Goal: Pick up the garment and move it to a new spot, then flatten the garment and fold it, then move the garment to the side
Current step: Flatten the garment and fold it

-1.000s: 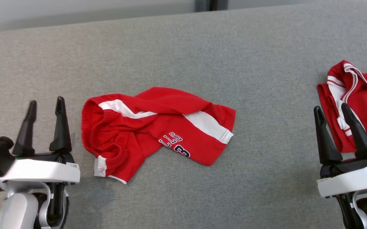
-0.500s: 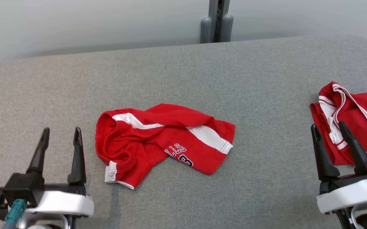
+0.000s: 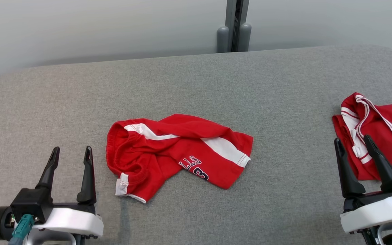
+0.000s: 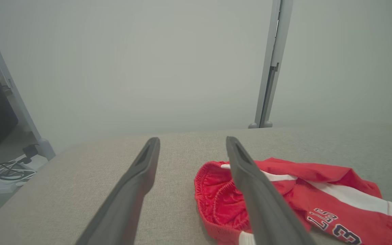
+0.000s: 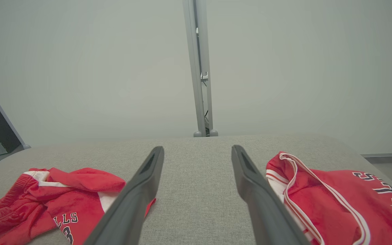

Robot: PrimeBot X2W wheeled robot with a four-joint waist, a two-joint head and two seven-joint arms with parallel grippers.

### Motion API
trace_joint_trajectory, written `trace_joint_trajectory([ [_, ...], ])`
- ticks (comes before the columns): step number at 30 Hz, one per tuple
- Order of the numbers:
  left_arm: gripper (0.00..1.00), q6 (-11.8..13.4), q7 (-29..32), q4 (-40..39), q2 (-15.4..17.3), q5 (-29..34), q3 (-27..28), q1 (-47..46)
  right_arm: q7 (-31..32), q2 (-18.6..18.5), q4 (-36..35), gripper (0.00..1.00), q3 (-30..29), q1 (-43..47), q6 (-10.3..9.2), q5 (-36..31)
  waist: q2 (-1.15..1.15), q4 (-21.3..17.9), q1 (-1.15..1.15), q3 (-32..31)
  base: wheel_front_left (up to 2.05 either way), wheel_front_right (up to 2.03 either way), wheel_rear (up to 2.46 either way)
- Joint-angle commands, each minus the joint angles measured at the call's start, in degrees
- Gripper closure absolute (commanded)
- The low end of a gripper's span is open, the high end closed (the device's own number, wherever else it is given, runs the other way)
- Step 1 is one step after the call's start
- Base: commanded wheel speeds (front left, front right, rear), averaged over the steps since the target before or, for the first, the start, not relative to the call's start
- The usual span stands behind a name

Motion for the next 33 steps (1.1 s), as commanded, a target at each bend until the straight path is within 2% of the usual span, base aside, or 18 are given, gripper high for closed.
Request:
trace_joint_trajectory([
  [1, 0.00, -0.11, 0.01, 0.03, 0.23, -0.25, 0.05, -1.21, 0.12, -0.12, -0.41, 0.00, -0.29, 0.38, -0.03, -0.05, 0.00, 0.08, 0.00, 0.13, 0.00, 0.00, 0.00],
  [8, 0.00, -1.38, -0.11, -0.16, 0.65, 0.00, 0.04, -6.09, 0.33, -0.09, -0.88, 0.00, 0.29, -1.22, -0.03, 0.62, 0.00, -0.58, 0.00, 2.12, 0.00, 0.00, 0.00],
  [11, 0.00, -3.28, 1.02, 1.93, 0.57, -0.57, -0.72, -10.98, 0.28, -0.26, -0.78, 0.00, 1.22, -2.15, -0.03, 0.65, 0.00, -1.51, 0.00, 3.76, 0.00, 0.00, 0.00],
  [16, 0.00, -7.23, 7.54, 11.58, -0.75, -5.09, -2.22, -17.49, -0.40, -0.20, 0.36, 0.00, 1.95, -3.22, -0.03, 0.54, 0.00, -3.24, 0.00, 6.03, 0.00, 0.00, 0.00],
  [20, 0.00, -9.74, 10.28, 19.62, -1.66, -8.44, -2.17, -20.06, -1.36, 0.18, 1.41, 0.00, 2.24, -4.00, -0.03, 1.06, 0.00, -5.12, 0.00, 7.47, 0.00, 0.00, 0.00],
  [28, 0.00, -12.93, 11.17, 25.36, -1.86, -11.07, -2.32, -22.37, -2.80, 0.65, 3.17, 0.00, 2.16, -4.80, -0.03, 1.64, 0.00, -6.49, 0.00, 9.60, 0.00, 0.00, 0.00],
  [29, 0.39, -13.19, 11.27, 25.64, -1.76, -11.07, -2.42, -22.57, -2.88, 0.68, 3.42, 0.00, 2.19, -4.95, -0.03, 1.88, 0.00, -6.46, 0.00, 9.74, 0.00, 0.00, 0.00],
  [30, 0.72, -13.50, 11.62, 25.97, -1.89, -11.63, -2.45, -22.55, -2.95, 0.70, 3.67, 0.00, 2.31, -5.01, -0.03, 2.05, 0.00, -6.41, 0.00, 9.85, 0.00, 0.00, 0.00],
  [31, 1.00, -13.69, 11.79, 26.10, -1.83, -11.73, -2.40, -22.63, -2.91, 0.71, 3.98, 0.00, 2.54, -5.09, -0.03, 2.11, 0.00, -6.38, 0.00, 9.95, 0.00, 0.00, 0.00],
  [33, 1.00, -13.88, 11.58, 26.02, -1.51, -11.87, -2.31, -23.15, -2.98, 0.55, 4.70, 0.00, 3.09, -5.55, -0.03, 2.42, 0.00, -6.22, 0.00, 10.20, 0.00, 0.00, 0.00],
])
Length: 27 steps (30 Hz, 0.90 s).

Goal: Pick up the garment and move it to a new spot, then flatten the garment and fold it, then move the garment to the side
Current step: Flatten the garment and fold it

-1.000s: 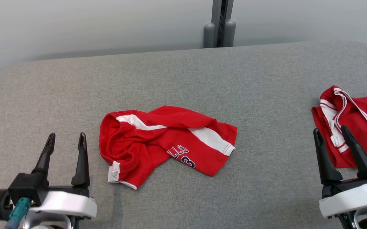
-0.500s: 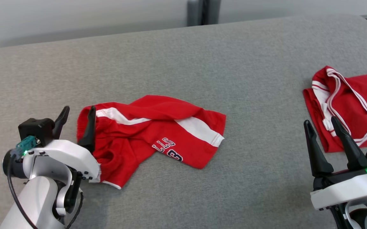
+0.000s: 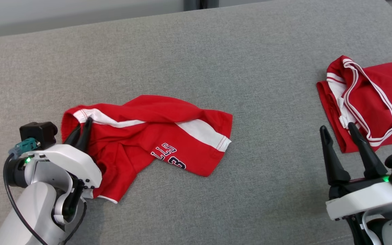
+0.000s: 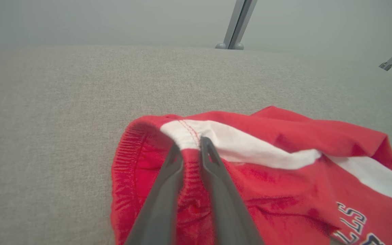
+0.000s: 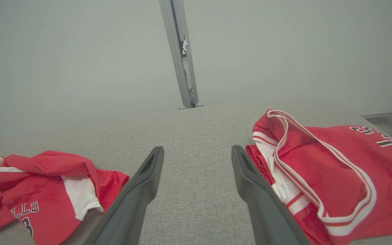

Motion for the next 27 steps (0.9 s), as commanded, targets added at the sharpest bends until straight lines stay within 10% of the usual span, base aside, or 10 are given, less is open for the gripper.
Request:
trace_joint_trajectory([
  [1, 1.00, -0.05, -0.32, -0.18, 0.55, -0.05, 0.25, -1.16, -0.39, -0.51, 0.52, 0.00, 0.22, -0.67, -0.03, 0.13, 0.00, 0.16, 0.00, 0.11, 0.00, 0.00, 0.00],
  [18, 1.00, -1.11, -2.09, -2.89, -1.03, 1.34, -2.51, -3.85, -3.72, 0.15, 24.92, 0.00, 21.07, -13.44, -0.03, 8.42, 0.00, 6.50, 0.00, 2.37, 0.00, 0.00, 0.00],
  [22, 1.00, -1.08, -3.06, -4.03, -1.08, 1.60, -2.65, -3.80, -5.83, 0.16, 27.42, 1.00, 22.54, -15.64, -0.03, 10.54, 0.00, 7.06, 0.00, 2.53, 0.00, 0.00, 0.00],
  [27, 1.00, -0.51, -4.27, -6.63, -0.49, 1.98, -2.41, -3.01, -7.86, -1.68, 27.21, 1.00, 22.86, -17.46, -0.03, 12.09, 0.00, 7.12, 0.00, 2.35, 0.00, 0.00, 0.00],
])
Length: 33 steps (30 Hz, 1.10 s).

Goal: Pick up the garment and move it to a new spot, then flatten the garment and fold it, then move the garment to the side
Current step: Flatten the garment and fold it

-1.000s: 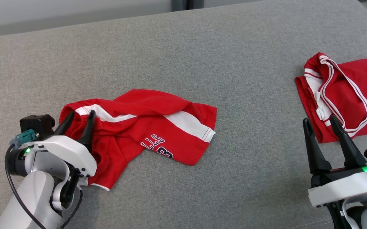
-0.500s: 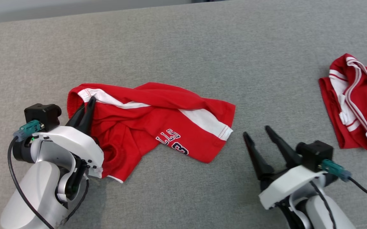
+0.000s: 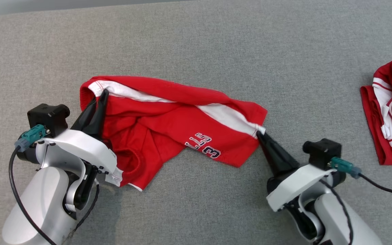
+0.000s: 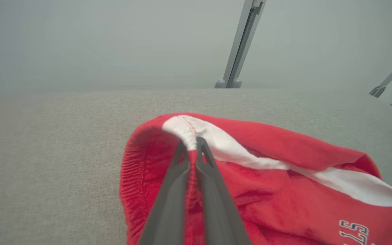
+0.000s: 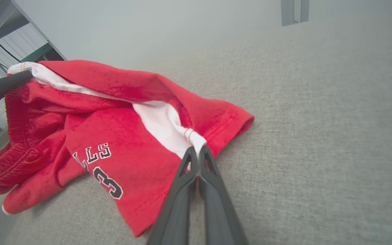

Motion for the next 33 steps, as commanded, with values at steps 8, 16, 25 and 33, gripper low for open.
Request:
trace_joint_trajectory([
  [8, 1.00, 0.73, 0.81, -10.45, 2.31, 0.78, 0.35, -0.57, -2.50, -6.55, -9.18, 1.00, -6.28, -4.47, -0.03, -1.99, 0.00, -0.75, 0.00, -1.40, 0.00, 0.00, 0.00],
  [16, 1.00, 1.50, 3.78, -21.85, 5.13, 2.03, 1.08, -3.31, 1.52, -10.29, -22.77, 1.00, -14.98, -7.47, -0.03, -5.21, 0.00, -1.84, 0.00, -3.07, 0.00, 0.00, 0.00],
  [25, 1.00, 3.96, 6.40, -33.45, 6.51, 4.49, 1.18, -4.63, 9.53, -7.61, -38.79, 1.00, -23.25, -5.50, -0.03, -6.15, 0.00, -2.55, 0.00, -4.30, 0.00, 0.00, 0.00],
  [33, 1.00, 4.45, 6.20, -34.56, 6.19, 4.12, 1.17, -4.65, 12.21, -6.09, -40.41, 1.00, -25.09, -4.47, -0.03, -5.46, 0.00, -2.38, 0.00, -3.31, 0.00, 0.00, 0.00],
])
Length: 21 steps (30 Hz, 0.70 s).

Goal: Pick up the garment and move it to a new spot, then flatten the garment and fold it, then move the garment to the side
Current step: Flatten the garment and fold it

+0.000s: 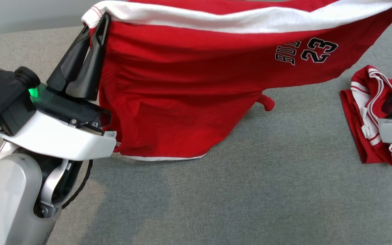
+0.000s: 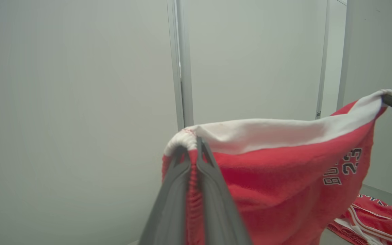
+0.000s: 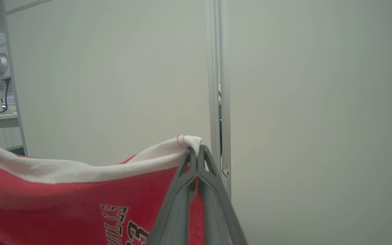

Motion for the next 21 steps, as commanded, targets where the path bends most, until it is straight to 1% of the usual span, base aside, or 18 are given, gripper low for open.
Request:
trace_joint_trajectory([
  [1, 1.00, -0.20, -0.42, 0.60, -0.16, -0.65, 0.37, -0.98, 0.18, 0.02, 0.43, 1.00, -0.29, -0.76, -0.03, 0.82, 0.00, 0.18, 0.00, 0.63, 0.00, 0.00, 0.00],
  [4, 1.00, -1.23, -1.20, 3.13, -0.70, -1.24, 0.53, -3.53, 0.50, -0.52, 2.91, 1.00, -0.17, -3.41, -0.03, 2.54, 0.00, 0.35, 0.00, 2.10, 0.00, 0.00, 0.00],
  [6, 1.00, -2.50, -1.87, 6.10, -1.55, -1.79, 0.27, -6.54, 0.55, -1.30, 5.72, 1.00, 0.20, -6.25, -0.03, 3.41, 0.00, 0.65, 0.00, 3.30, 0.00, 0.00, 0.00],
  [10, 1.00, -5.43, -3.79, 14.42, -3.56, -1.82, -0.36, -15.71, -0.34, -2.98, 12.63, 1.00, 2.11, -15.61, -0.03, 5.33, 0.00, 1.37, 0.00, 6.05, 0.00, 0.00, 0.00],
  [11, 1.00, -6.21, -4.43, 16.78, -4.12, -1.51, -0.56, -18.54, -0.42, -3.06, 14.86, 1.00, 2.65, -18.44, -0.03, 6.14, 0.00, 1.55, 0.00, 6.79, 0.00, 0.00, 0.00],
  [12, 1.00, -6.91, -4.93, 19.46, -4.86, -1.53, -0.76, -21.19, -0.67, -4.37, 17.10, 1.00, 3.40, -21.43, -0.03, 5.10, 0.00, 1.82, 0.00, 7.44, 0.00, 0.00, 0.00],
  [14, 1.00, -8.24, -6.51, 25.09, -6.07, -0.83, -1.08, -26.69, -1.63, -3.84, 22.29, 1.00, 4.30, -27.48, -0.03, 6.76, 0.00, 2.24, 0.00, 8.48, 0.00, 0.00, 0.00],
  [15, 1.00, -8.89, -7.43, 28.16, -6.89, -0.95, -1.12, -29.24, -1.50, -4.59, 25.63, 1.00, 4.68, -30.37, -0.03, 5.63, 0.00, 2.45, 0.00, 8.86, 0.00, 0.00, 0.00],
  [17, 1.00, -9.66, -9.64, 33.94, -7.92, 0.40, -1.44, -34.39, -2.75, -4.04, 31.15, 1.00, 5.33, -36.74, -0.03, 6.48, 0.00, 2.99, 0.00, 9.55, 0.00, 0.00, 0.00],
  [18, 1.00, -10.08, -10.95, 37.00, -9.02, -0.02, -1.28, -36.59, -3.53, -4.42, 34.08, 1.00, 6.04, -39.61, -0.02, 5.39, 0.00, 3.23, 0.00, 9.77, 0.00, 0.00, 0.00],
  [21, 1.00, -11.04, -14.69, 46.10, -11.11, -0.04, -0.92, -42.44, -6.22, -3.53, 42.50, 1.00, 7.49, -46.56, -0.03, 5.17, 0.00, 3.66, 0.00, 9.96, 0.00, 0.00, 0.00],
])
